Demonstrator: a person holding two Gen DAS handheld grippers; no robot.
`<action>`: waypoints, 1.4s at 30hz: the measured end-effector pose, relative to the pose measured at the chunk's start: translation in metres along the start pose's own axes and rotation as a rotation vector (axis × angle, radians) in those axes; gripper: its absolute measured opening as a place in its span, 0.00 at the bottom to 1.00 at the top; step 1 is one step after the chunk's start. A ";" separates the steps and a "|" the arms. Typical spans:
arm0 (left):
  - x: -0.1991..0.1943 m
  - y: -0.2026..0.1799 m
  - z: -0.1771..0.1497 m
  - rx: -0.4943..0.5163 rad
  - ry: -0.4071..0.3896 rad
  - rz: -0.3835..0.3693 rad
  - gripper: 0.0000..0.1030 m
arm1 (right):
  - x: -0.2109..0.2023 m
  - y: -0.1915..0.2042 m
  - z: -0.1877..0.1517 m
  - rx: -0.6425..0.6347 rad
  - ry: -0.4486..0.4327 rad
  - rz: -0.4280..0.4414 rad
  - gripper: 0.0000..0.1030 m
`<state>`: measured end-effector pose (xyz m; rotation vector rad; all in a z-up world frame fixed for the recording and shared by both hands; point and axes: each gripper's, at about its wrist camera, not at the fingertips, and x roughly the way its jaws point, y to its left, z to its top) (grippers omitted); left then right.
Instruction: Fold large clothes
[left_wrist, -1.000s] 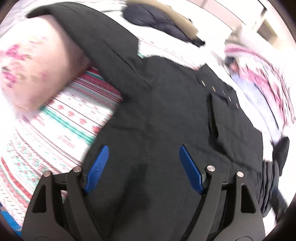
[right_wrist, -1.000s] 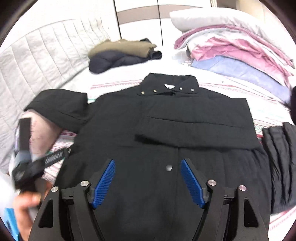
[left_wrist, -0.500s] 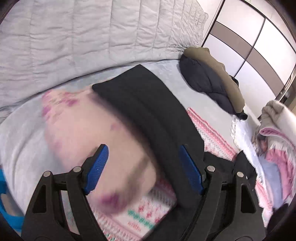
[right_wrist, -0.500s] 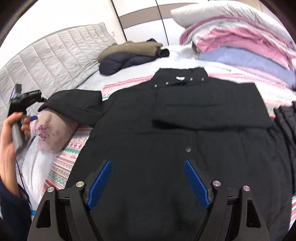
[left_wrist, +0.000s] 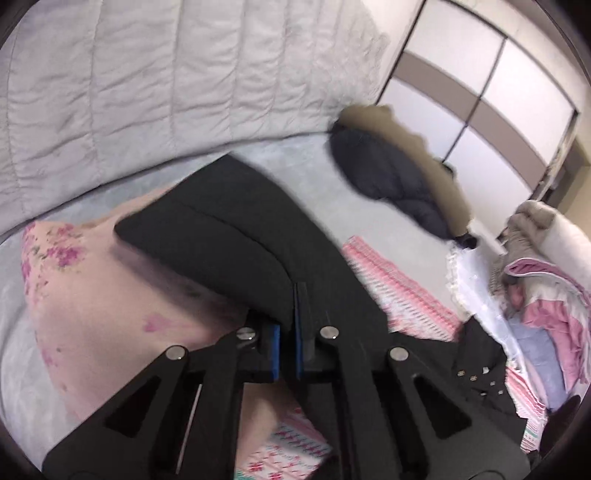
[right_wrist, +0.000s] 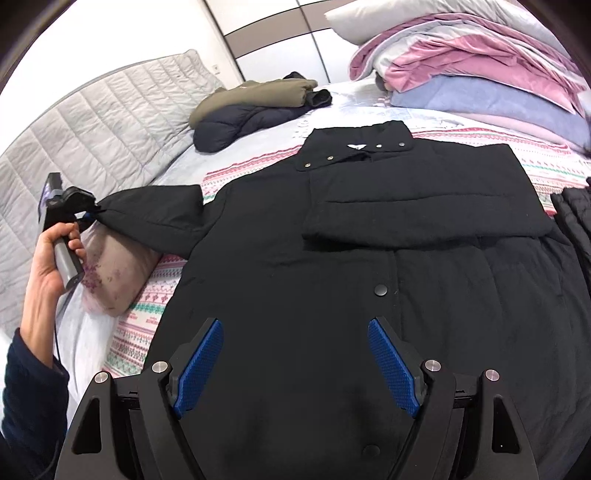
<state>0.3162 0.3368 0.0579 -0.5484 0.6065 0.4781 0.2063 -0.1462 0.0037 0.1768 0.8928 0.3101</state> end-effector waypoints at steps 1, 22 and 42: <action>-0.007 -0.008 -0.002 0.001 -0.017 -0.028 0.06 | 0.000 0.000 0.000 0.011 -0.001 0.004 0.80; -0.032 -0.267 -0.278 0.905 0.295 -0.457 0.24 | -0.020 -0.080 0.006 0.232 0.012 -0.087 0.80; -0.010 -0.214 -0.276 0.730 0.530 -0.466 0.68 | -0.064 -0.143 0.004 0.334 -0.030 -0.167 0.80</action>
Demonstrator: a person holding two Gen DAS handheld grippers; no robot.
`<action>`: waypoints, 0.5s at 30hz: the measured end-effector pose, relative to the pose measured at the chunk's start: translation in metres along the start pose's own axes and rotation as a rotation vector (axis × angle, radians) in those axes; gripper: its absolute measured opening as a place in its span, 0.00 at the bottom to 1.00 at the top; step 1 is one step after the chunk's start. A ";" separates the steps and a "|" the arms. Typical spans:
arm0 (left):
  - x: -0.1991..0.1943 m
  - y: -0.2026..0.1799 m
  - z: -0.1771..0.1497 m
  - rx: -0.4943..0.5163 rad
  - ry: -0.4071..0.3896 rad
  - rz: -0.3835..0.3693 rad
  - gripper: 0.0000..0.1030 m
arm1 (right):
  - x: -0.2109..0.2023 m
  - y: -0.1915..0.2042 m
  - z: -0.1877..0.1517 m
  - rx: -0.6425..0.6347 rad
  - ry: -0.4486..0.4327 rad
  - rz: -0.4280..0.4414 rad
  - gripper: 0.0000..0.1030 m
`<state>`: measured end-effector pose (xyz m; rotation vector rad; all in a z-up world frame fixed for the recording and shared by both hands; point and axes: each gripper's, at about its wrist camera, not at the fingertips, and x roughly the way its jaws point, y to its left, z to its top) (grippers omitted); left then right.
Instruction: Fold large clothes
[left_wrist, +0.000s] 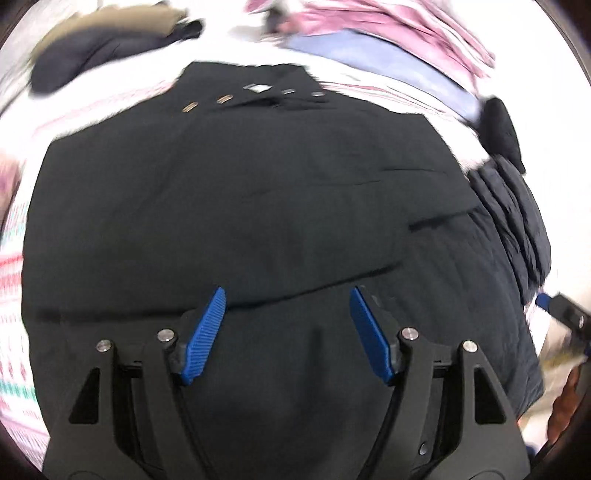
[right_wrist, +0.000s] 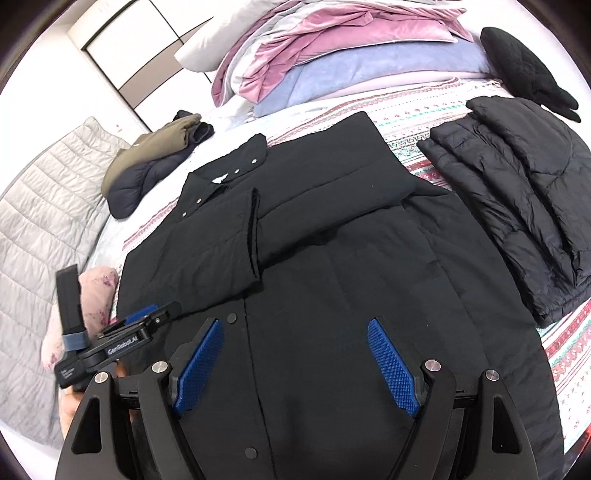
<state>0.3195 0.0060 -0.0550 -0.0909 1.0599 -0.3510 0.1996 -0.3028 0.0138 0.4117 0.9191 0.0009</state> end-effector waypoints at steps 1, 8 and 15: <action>-0.005 0.011 -0.004 -0.060 0.001 0.004 0.68 | 0.000 0.001 -0.001 -0.009 0.000 -0.002 0.80; -0.105 0.071 -0.036 -0.279 -0.100 0.065 0.69 | -0.023 -0.015 -0.003 -0.044 -0.045 -0.056 0.80; -0.170 0.128 -0.110 -0.461 -0.151 0.109 0.69 | -0.046 -0.062 -0.007 0.101 -0.066 -0.018 0.80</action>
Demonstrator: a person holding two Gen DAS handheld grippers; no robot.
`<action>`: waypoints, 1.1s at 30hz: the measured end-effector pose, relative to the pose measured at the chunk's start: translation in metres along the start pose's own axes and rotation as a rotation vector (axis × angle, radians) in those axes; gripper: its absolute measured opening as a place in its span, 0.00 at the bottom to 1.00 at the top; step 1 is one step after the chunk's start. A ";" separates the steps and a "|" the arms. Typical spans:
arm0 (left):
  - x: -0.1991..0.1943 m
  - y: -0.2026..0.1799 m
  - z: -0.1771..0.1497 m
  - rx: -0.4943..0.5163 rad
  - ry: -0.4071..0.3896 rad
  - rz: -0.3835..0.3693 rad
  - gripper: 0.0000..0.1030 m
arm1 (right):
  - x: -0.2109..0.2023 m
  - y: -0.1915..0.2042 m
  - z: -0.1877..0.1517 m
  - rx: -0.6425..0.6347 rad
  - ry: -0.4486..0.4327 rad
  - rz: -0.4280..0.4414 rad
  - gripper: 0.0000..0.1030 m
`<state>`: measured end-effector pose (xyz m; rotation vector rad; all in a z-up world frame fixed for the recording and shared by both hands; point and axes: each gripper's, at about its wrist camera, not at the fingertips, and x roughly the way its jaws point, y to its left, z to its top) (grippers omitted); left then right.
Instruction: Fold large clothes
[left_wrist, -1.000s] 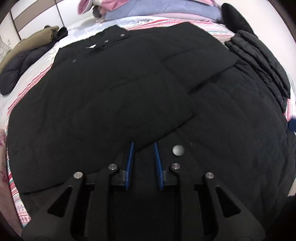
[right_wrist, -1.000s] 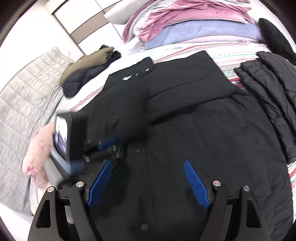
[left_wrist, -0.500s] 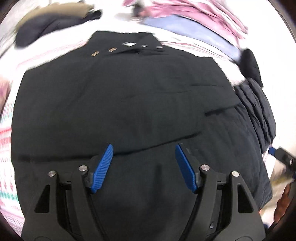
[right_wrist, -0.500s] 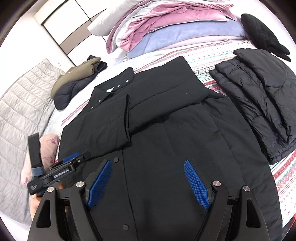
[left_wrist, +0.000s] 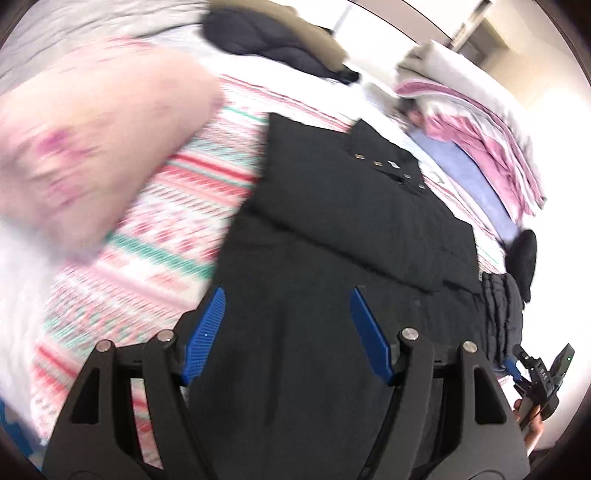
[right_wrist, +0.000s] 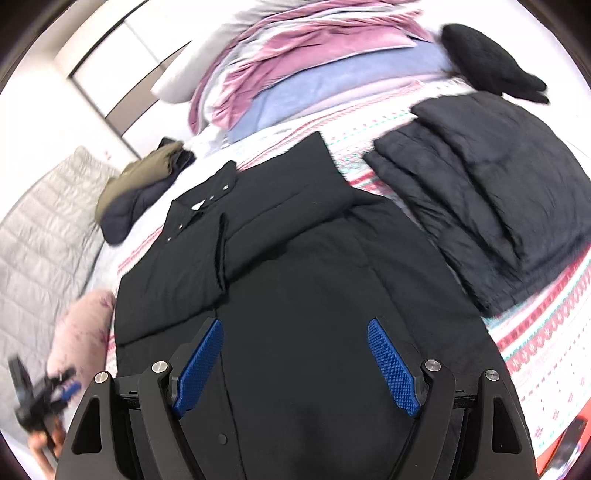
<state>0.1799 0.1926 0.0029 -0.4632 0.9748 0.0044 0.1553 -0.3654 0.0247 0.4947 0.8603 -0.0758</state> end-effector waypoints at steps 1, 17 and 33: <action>-0.004 0.006 -0.008 -0.002 0.006 0.011 0.69 | -0.004 -0.004 -0.001 0.003 -0.007 -0.010 0.80; -0.066 0.051 -0.123 -0.064 0.037 0.011 0.69 | -0.069 -0.052 -0.033 0.007 -0.056 0.079 0.80; -0.042 0.063 -0.195 -0.087 0.108 -0.004 0.62 | -0.062 -0.191 -0.093 0.155 0.136 0.038 0.43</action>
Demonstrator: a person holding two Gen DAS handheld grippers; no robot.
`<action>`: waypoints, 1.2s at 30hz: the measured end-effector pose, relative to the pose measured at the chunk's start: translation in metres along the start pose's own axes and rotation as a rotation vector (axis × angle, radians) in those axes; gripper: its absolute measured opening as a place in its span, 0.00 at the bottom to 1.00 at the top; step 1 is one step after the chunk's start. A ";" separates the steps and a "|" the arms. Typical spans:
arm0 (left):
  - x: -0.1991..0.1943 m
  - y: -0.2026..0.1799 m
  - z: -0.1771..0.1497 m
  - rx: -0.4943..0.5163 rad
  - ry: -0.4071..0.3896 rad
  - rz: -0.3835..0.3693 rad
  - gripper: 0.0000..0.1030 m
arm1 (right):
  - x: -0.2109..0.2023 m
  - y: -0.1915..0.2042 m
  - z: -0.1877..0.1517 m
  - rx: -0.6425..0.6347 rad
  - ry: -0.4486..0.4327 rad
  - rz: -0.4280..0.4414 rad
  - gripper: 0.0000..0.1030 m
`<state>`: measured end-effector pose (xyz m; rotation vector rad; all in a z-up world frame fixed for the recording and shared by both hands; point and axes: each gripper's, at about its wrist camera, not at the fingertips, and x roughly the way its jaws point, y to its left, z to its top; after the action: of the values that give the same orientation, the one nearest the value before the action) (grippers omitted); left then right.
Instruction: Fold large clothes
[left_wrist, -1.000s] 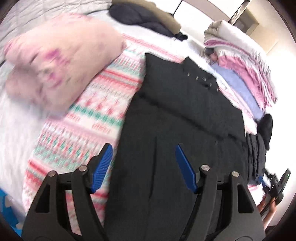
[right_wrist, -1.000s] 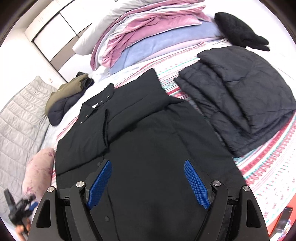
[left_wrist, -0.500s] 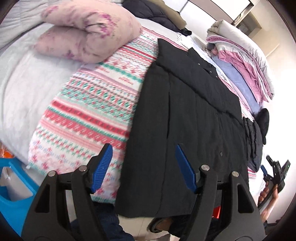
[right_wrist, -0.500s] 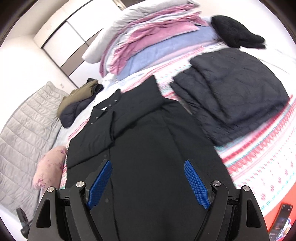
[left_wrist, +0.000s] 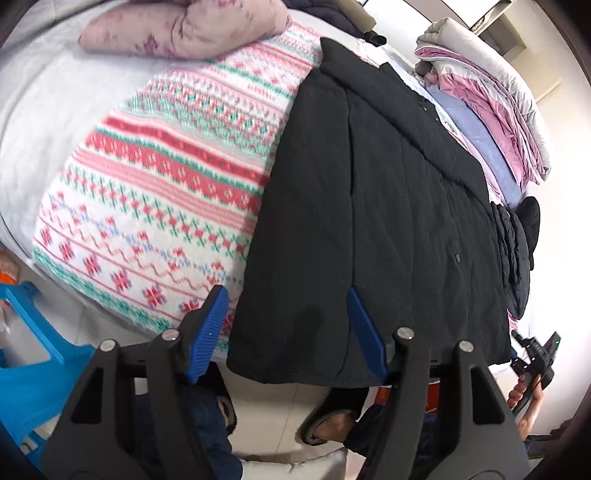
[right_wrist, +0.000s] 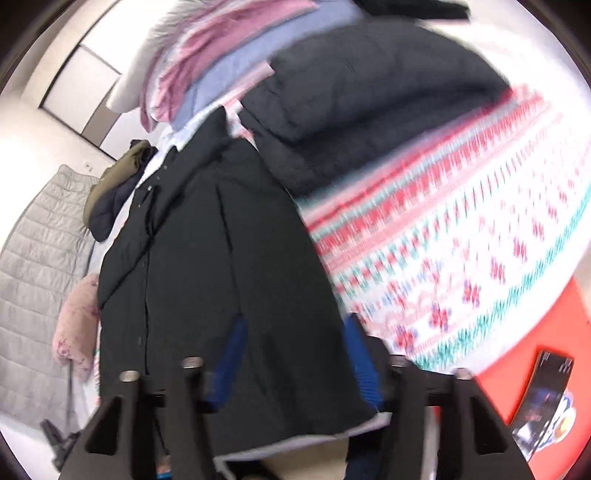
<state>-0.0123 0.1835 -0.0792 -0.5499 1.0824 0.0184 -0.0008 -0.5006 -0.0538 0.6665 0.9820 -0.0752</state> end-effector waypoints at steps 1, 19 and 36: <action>0.002 0.003 -0.003 -0.015 0.000 -0.016 0.58 | 0.003 -0.008 -0.002 0.026 0.025 0.010 0.41; 0.011 0.011 -0.024 -0.094 0.020 -0.039 0.52 | 0.011 -0.031 -0.027 -0.015 0.144 0.060 0.42; 0.020 -0.011 -0.025 -0.061 -0.007 -0.019 0.17 | 0.024 -0.023 -0.020 -0.006 0.158 0.051 0.52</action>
<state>-0.0204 0.1584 -0.1002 -0.6147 1.0725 0.0367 -0.0099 -0.5025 -0.0918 0.6998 1.1161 0.0261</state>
